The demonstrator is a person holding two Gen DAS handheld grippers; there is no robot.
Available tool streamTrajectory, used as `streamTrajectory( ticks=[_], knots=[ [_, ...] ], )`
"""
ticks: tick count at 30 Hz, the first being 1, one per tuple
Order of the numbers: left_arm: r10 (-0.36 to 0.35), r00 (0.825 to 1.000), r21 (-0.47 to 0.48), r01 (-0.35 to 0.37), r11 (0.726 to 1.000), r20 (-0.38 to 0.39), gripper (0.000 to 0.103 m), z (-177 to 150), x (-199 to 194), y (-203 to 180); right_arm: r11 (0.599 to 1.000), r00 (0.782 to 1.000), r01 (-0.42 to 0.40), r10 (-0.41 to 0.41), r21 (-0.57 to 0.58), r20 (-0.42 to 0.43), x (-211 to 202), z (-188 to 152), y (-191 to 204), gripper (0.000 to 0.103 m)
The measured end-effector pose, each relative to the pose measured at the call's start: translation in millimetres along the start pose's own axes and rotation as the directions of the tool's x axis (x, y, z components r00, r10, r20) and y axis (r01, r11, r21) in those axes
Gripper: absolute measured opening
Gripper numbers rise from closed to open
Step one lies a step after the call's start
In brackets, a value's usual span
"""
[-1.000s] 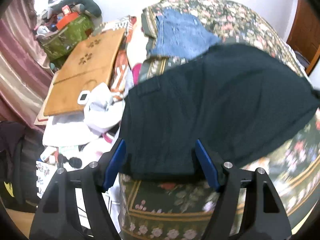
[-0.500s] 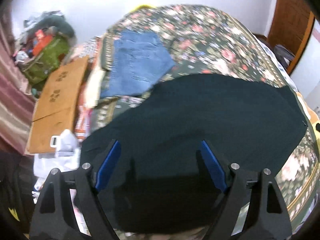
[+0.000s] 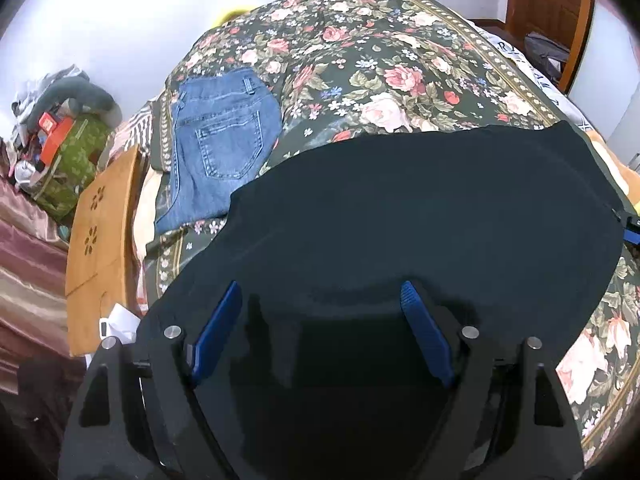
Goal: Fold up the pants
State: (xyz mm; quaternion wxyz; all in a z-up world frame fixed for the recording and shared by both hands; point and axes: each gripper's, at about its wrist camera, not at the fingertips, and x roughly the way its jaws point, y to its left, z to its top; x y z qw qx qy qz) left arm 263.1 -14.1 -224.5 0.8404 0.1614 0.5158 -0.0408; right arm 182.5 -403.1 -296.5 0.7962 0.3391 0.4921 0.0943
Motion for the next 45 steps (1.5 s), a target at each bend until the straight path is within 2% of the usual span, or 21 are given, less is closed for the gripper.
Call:
streamTrajectory(
  ticks=[4,7,9,11,13,15,18,22,28,33,37,41,45],
  knots=[
    [-0.006,1.0,-0.005,0.006,1.0,-0.001,0.082,2.7,2.1,-0.8,1.0,0.999,-0.022,0.022,0.0,-0.032,1.7,9.5,-4.7,0.06],
    [-0.011,1.0,-0.011,0.011,1.0,0.0,0.082,5.3,3.4,-0.4,1.0,0.999,-0.015,0.016,0.007,-0.044,6.0,17.5,-7.0,0.056],
    [-0.01,1.0,-0.013,0.01,1.0,0.005,0.082,6.4,3.9,-1.5,1.0,0.999,0.024,-0.025,-0.021,-0.032,9.5,21.0,-5.0,0.045],
    [-0.009,1.0,-0.014,0.009,1.0,0.01,0.082,7.5,4.0,-2.0,0.998,0.998,0.046,-0.048,-0.039,-0.029,13.2,24.3,-3.3,0.025],
    [-0.013,1.0,-0.015,0.013,1.0,0.013,0.082,9.3,4.3,-2.9,0.998,0.999,0.041,-0.042,-0.037,-0.023,14.3,26.6,-5.4,0.01],
    [-0.02,1.0,-0.016,0.02,1.0,0.014,0.082,11.9,4.4,-4.1,0.999,0.999,0.033,-0.033,-0.03,-0.001,9.7,28.4,-8.6,0.007],
    [-0.053,0.999,-0.012,0.053,0.999,0.011,0.082,14.9,4.1,-7.9,0.997,0.997,0.046,-0.042,-0.06,0.068,-4.6,32.6,-8.3,0.005],
    [-0.068,0.997,0.015,0.067,0.998,0.031,0.082,14.7,-0.1,-20.2,0.983,0.984,0.124,-0.104,-0.132,0.146,-19.9,39.8,4.5,0.004],
    [-0.089,0.991,0.007,0.089,0.996,0.095,0.082,13.3,-18.7,-22.0,0.979,0.976,0.119,-0.085,-0.163,0.201,-42.6,55.8,31.9,0.004],
    [-0.076,0.985,-0.053,0.085,0.995,0.154,0.082,14.9,-36.2,-2.7,0.962,0.961,0.082,-0.008,-0.26,0.276,-73.9,68.2,88.0,0.004],
    [-0.077,0.975,-0.115,0.103,0.988,0.21,0.082,12.5,-53.2,18.6,0.93,0.948,0.056,0.064,-0.362,0.311,-88.4,67.7,140.1,0.004],
    [-0.073,0.964,-0.159,0.116,0.98,0.254,0.082,7.1,-67.1,38.5,0.897,0.942,0.013,0.138,-0.442,0.308,-86.2,64.6,189.2,0.004],
    [-0.049,0.956,-0.191,0.108,0.975,0.29,0.083,-1.0,-78.4,56.1,0.867,0.941,-0.05,0.207,-0.495,0.267,-73.9,60.6,229.6,0.004]
  ],
)
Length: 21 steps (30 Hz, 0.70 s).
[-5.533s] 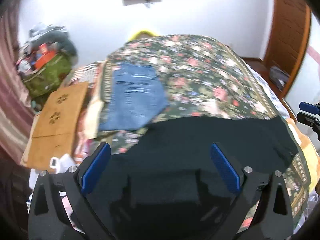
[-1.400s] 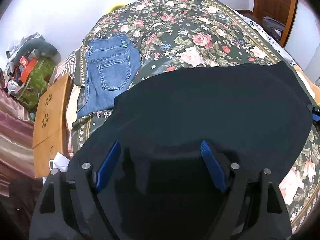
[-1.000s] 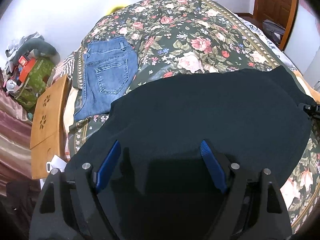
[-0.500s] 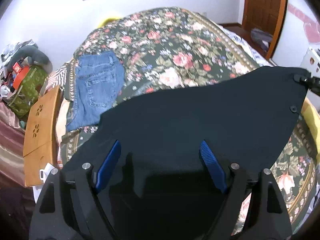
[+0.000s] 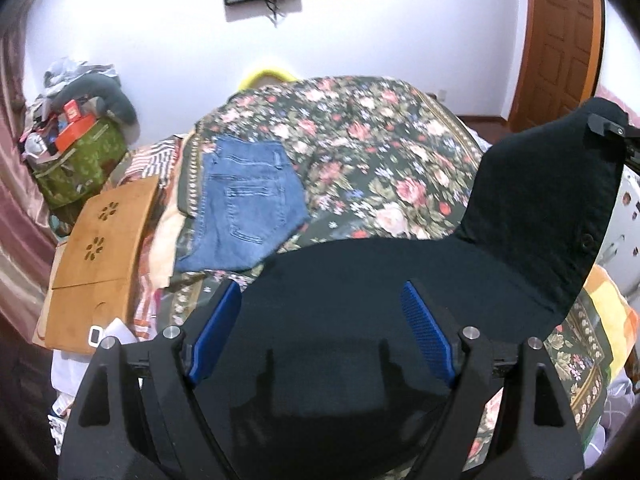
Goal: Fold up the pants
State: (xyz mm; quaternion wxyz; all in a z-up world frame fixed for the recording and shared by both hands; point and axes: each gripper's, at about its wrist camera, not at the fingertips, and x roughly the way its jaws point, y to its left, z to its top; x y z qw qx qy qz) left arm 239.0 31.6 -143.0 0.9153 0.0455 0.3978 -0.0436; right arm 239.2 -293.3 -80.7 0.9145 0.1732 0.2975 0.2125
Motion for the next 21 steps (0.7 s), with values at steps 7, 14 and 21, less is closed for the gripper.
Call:
streamTrajectory(
  ticks=[7,14,21],
  knots=[
    [-0.007,0.999,-0.062,0.009,0.998,0.031,0.084,-8.3,-18.7,25.9,0.991,0.991,-0.113,0.107,-0.066,-0.077,50.6,-6.0,60.0,0.004],
    [0.01,0.999,-0.1,-0.007,0.995,0.035,0.085,-18.7,-25.3,42.1,0.978,0.949,-0.196,0.169,-0.077,-0.265,107.8,-56.3,96.4,0.004],
    [0.019,1.0,-0.148,-0.021,0.989,-0.014,0.085,-28.1,-13.6,57.3,0.958,0.869,-0.241,0.142,-0.155,-0.474,139.9,-131.0,120.3,0.005]
  ],
)
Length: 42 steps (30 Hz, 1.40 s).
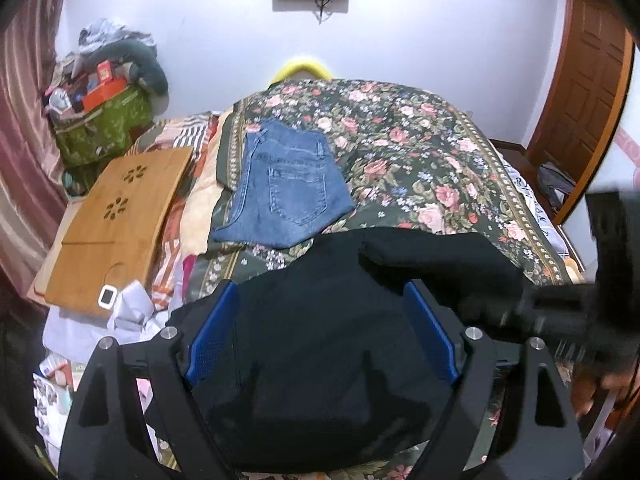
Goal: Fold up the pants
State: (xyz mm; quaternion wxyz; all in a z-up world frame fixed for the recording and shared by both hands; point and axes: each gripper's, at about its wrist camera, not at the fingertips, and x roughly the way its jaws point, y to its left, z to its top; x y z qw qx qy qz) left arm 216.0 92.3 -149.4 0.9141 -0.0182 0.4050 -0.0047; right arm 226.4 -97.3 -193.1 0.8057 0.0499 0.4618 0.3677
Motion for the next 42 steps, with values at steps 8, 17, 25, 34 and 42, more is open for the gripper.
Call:
streamTrajectory(
  ticks=[8,17,25,34,42],
  knots=[
    [-0.007,0.999,-0.01,0.007,1.0,-0.042,0.085,1.8,12.5,-3.8,0.993,0.993,-0.026,0.012,-0.113,-0.119,4.6,-12.1,17.0,0.032],
    [-0.034,0.999,0.053,0.035,0.998,-0.028,0.085,27.1,17.3,-37.9,0.992,1.0,0.025,-0.022,-0.122,0.021,-51.4,10.5,-8.8,0.046],
    [-0.063,0.995,0.109,0.072,0.992,-0.084,0.085,51.9,55.4,-73.9,0.979,0.981,0.171,-0.158,-0.108,0.115,-68.5,37.1,-53.9,0.049],
    [0.019,0.968,0.184,0.029,0.982,-0.251,0.085,36.5,127.5,-95.4,0.977,0.976,0.203,-0.207,-0.059,-0.073,-12.4,19.9,-110.3,0.051],
    [0.124,0.971,0.33,-0.051,0.943,-0.205,0.089,3.8,130.0,-101.3,0.977,0.976,0.195,-0.202,-0.083,-0.086,-18.2,-11.1,-116.7,0.052]
  ],
)
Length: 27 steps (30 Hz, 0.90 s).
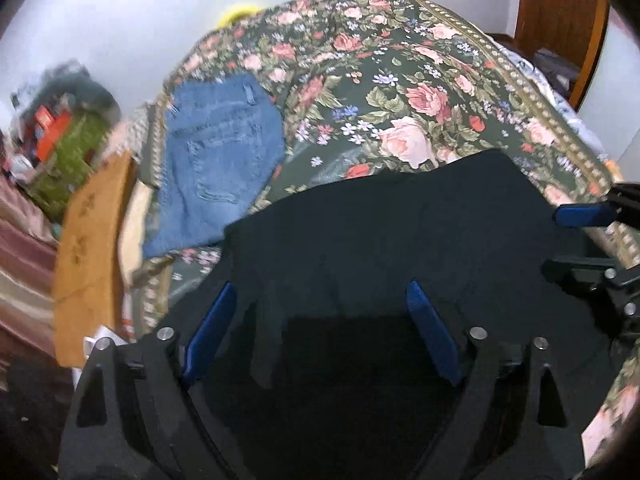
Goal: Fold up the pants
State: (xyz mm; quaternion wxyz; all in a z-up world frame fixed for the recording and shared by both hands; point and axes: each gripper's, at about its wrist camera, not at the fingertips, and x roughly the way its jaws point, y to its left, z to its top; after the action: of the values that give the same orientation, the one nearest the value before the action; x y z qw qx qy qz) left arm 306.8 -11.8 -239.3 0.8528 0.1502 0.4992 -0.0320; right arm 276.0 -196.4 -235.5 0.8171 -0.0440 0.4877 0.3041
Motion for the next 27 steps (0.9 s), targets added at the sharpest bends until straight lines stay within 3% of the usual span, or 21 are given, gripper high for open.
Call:
streamTrajectory(
  ticks=[4,13,17,19,22,27],
  knots=[
    [0.039,0.999,0.018,-0.04,0.999,0.029,0.089,-8.0,-8.1,-4.9,1.0,1.0,0.014,-0.014,0.006,0.008,-5.0,-9.5,3.0,0.052],
    [-0.013,0.999,-0.046,0.015,0.999,0.043,0.089,-36.2,-34.0,12.9,0.998,0.999,0.037,-0.038,0.052,0.01,-25.0,-30.7,4.4,0.054],
    [-0.033,0.998,-0.093,0.038,0.995,0.057,0.09,-54.5,-53.3,28.2,0.996,0.996,0.085,-0.085,0.032,0.024,-41.4,-32.0,13.8,0.054],
    [-0.036,0.998,-0.128,0.042,0.991,0.054,0.09,-63.0,-63.3,38.9,0.994,0.993,0.107,-0.108,0.007,0.055,-53.9,-28.5,24.2,0.054],
    [0.021,0.997,-0.171,-0.008,0.985,0.074,0.09,-75.0,-77.9,56.1,0.991,0.985,0.127,-0.122,-0.035,0.119,-71.5,-19.2,43.7,0.055],
    [0.047,0.996,-0.272,-0.023,0.962,0.081,0.09,-97.0,-93.3,91.2,0.988,0.97,0.112,-0.087,-0.102,0.225,-94.3,-0.5,82.2,0.059]
  ],
)
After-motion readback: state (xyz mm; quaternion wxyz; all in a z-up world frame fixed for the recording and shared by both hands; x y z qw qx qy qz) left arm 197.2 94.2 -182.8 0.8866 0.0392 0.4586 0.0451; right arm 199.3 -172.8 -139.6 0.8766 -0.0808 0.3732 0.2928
